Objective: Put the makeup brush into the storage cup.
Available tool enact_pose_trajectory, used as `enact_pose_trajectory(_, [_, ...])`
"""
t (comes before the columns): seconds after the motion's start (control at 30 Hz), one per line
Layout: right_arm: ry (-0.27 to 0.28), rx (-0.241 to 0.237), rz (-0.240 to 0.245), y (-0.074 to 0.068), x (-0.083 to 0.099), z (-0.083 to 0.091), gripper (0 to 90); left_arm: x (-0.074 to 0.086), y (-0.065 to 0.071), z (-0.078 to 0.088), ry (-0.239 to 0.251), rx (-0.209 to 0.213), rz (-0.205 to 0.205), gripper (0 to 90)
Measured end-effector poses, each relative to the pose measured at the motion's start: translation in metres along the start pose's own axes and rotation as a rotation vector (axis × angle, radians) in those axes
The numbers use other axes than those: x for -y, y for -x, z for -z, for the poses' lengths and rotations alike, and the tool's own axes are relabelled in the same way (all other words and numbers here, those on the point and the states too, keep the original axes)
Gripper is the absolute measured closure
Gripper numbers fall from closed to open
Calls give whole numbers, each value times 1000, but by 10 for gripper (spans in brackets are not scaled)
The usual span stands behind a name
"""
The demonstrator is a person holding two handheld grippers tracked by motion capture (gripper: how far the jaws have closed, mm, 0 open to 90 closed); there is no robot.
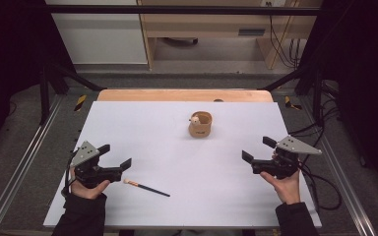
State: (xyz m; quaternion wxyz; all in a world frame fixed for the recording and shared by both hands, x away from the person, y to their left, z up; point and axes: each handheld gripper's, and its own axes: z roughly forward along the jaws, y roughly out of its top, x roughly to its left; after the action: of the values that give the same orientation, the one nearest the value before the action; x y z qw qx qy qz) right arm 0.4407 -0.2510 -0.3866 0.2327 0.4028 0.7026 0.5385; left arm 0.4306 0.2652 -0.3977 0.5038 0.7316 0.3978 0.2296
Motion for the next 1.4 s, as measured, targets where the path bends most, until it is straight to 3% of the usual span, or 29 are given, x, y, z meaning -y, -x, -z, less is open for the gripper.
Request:
enact_pose_trajectory(0.57, [-10,4,0,0,2,0,50,9,5,-7,-87,58,-44,49])
enact_pose_trajectory(1.23, [-10,5,-1,0,3,1,49,25,26,-28,-253,151,-136,56])
enact_pose_trajectory(1.4, [-12,8,-2,0,3,1,48,29,29,-33,-282,166,-144,62])
